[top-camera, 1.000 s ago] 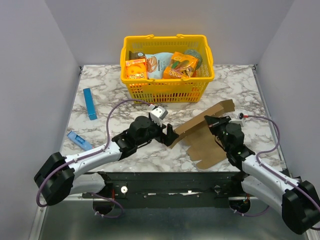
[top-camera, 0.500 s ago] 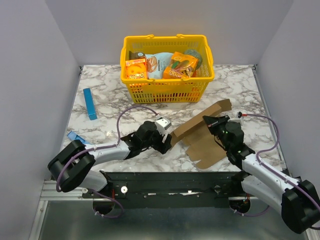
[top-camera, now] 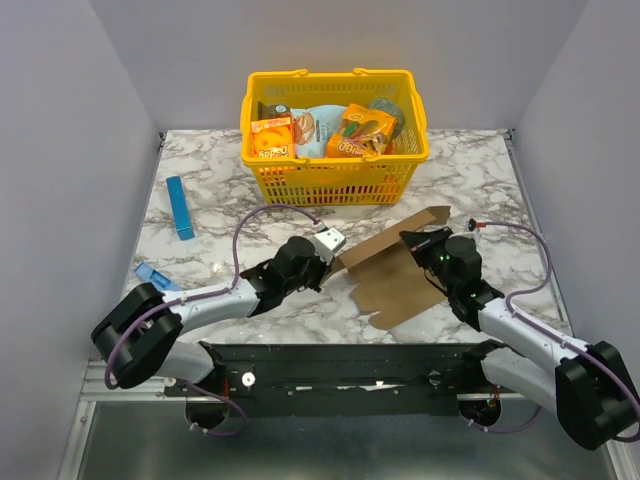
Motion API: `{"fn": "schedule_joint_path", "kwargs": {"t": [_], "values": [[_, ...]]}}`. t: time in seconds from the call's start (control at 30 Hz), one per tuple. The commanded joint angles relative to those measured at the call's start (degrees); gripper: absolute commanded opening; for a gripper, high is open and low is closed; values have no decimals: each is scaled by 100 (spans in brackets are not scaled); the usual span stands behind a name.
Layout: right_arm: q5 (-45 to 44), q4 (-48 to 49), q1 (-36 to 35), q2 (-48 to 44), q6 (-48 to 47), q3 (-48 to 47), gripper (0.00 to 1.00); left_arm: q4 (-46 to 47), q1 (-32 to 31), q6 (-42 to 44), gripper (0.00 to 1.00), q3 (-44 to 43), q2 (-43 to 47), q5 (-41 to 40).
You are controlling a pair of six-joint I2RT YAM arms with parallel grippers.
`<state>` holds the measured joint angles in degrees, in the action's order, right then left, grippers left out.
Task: Fold the paper box
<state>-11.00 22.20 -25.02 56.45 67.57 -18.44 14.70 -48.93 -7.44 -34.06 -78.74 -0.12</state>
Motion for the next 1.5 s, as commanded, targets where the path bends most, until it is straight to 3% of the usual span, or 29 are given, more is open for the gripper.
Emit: {"fn": "schedule_joint_path", "kwargs": {"t": [0.0, 0.13, 0.4, 0.73, 0.93, 1.03, 1.07, 1.1, 1.17, 1.2, 1.3, 1.47], "values": [[335, 240, 5, 384, -51, -318, 2, -835, -161, 1050, 5, -118, 710, -1084], [529, 504, 5, 894, -77, -520, 5, -1293, -240, 1306, 4, -162, 799, -1490], [828, 1357, 5, 1738, -78, -538, 9, -1769, -714, 1562, 0, -540, -97, -2369], [793, 1454, 5, 2063, -51, -547, 35, -1593, -767, 1606, 0, -399, 113, -2396], [854, 1542, 5, 2300, -25, -626, 34, -1584, -767, 1614, 0, -399, 113, -2387], [846, 1647, 6, 2362, 10, -591, 19, -1602, -767, 1597, 2, -417, 78, -2361], [846, 1665, 5, 2380, 37, -582, 14, -1602, -767, 1562, 6, -417, 69, -2361], [837, 1683, 5, 2389, 63, -582, 8, -1584, -767, 1527, 19, -408, 78, -2352], [802, 1735, 5, 2424, 125, -556, 6, -1549, -767, 1465, 32, -391, 183, -2291], [793, 1762, 14, 2433, 133, -547, 4, -1497, -767, 1430, 58, -373, 253, -2256], [767, 1805, 5, 2485, 107, -582, 2, -1295, -741, 1307, 87, -224, 596, -2107], [679, 2113, 6, 2617, 2, -477, 2, -1268, -399, 912, 95, -57, 1315, -1203]]}}
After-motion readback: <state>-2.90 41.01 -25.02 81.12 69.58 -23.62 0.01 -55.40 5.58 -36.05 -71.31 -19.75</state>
